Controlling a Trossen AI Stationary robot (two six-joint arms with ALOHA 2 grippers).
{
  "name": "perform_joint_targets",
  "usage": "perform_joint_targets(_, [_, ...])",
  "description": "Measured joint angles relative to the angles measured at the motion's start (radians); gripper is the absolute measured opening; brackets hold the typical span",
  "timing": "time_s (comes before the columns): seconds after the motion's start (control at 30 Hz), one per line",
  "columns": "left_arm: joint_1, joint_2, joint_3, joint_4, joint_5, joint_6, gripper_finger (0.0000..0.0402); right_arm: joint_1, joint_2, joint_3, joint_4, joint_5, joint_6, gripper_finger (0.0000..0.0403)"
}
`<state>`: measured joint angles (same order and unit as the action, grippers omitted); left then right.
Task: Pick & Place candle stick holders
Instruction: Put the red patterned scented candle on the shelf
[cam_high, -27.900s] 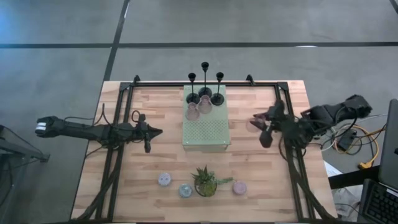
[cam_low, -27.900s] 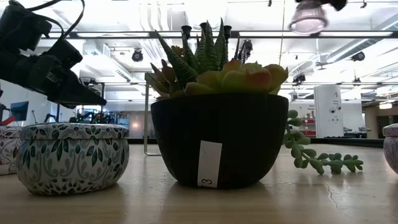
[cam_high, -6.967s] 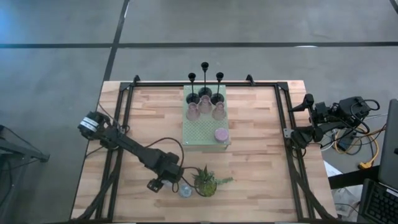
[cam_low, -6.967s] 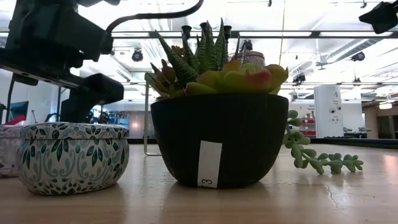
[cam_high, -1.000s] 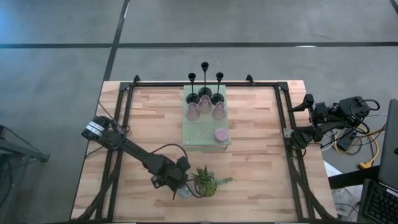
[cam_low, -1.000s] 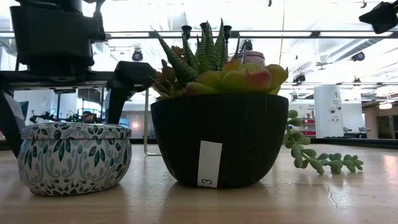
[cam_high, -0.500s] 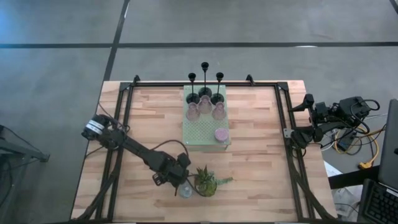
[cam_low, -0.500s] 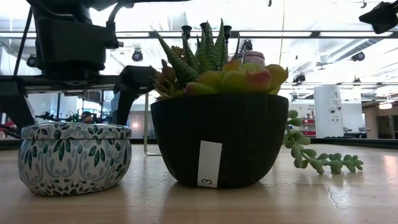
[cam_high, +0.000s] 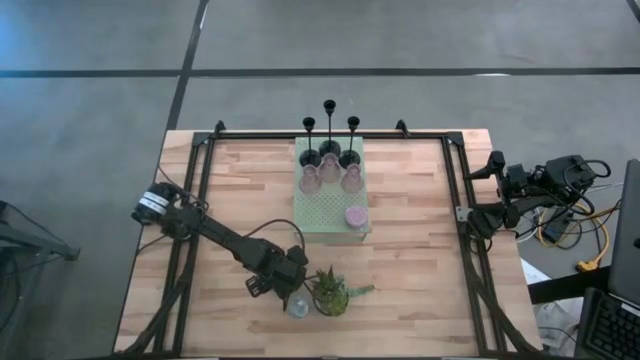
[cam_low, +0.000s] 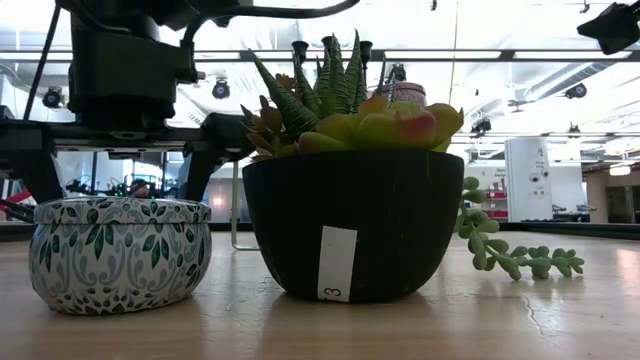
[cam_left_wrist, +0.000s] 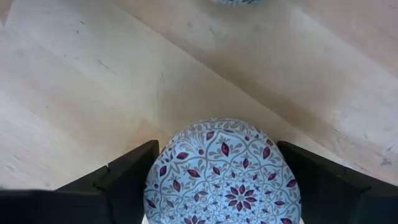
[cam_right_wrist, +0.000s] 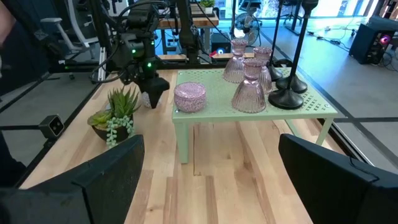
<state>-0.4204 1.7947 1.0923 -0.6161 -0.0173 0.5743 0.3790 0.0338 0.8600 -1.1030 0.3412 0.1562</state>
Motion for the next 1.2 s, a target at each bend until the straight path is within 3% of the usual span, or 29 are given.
perform_joint_targets(0.17, [0.012, 0.0, -0.001, 0.007, 0.008, 0.004, 0.0302, 0.0, 0.0, 0.0, 0.0, 0.0, 0.0, 0.0366])
perform_joint_targets(0.67, [0.016, 0.001, -0.008, 0.012, 0.01, 0.0, 0.0304, 0.0, 0.0, 0.0, 0.0, 0.0, 0.0, 0.0366])
perform_joint_targets(1.2, [0.018, 0.002, -0.008, -0.042, -0.01, -0.044, 0.0334, 0.0, 0.0, 0.0, 0.0, 0.0, 0.0, 0.0366])
